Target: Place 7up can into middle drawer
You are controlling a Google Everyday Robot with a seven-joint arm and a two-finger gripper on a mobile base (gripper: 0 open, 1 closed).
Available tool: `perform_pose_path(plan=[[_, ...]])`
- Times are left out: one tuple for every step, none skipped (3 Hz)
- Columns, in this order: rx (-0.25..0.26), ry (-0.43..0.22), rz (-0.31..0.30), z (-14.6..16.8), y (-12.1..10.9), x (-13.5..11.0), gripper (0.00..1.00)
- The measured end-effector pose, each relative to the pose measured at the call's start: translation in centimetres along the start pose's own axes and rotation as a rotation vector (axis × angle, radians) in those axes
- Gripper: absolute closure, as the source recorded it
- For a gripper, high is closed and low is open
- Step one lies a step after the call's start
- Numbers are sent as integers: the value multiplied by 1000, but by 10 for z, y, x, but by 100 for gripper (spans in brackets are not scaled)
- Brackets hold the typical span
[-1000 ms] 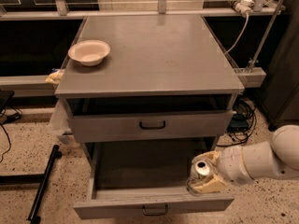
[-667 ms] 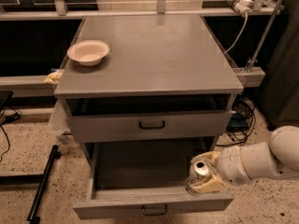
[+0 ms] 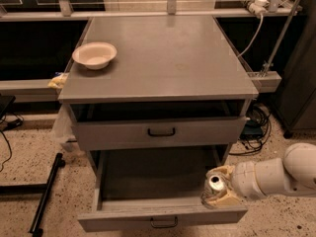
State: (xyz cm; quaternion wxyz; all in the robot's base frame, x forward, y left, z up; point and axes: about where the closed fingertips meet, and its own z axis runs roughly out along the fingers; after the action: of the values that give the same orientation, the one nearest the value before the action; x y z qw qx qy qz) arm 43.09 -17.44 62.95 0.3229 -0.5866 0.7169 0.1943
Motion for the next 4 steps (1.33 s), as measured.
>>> perform_pose_path(plan=[[35,-17,-16,23,-19,27,100],[52,-54,-15,55,-39,47,100],[36,-87,-17,93,-54,58,100],[2,-103,-27,135,-64,65,100]])
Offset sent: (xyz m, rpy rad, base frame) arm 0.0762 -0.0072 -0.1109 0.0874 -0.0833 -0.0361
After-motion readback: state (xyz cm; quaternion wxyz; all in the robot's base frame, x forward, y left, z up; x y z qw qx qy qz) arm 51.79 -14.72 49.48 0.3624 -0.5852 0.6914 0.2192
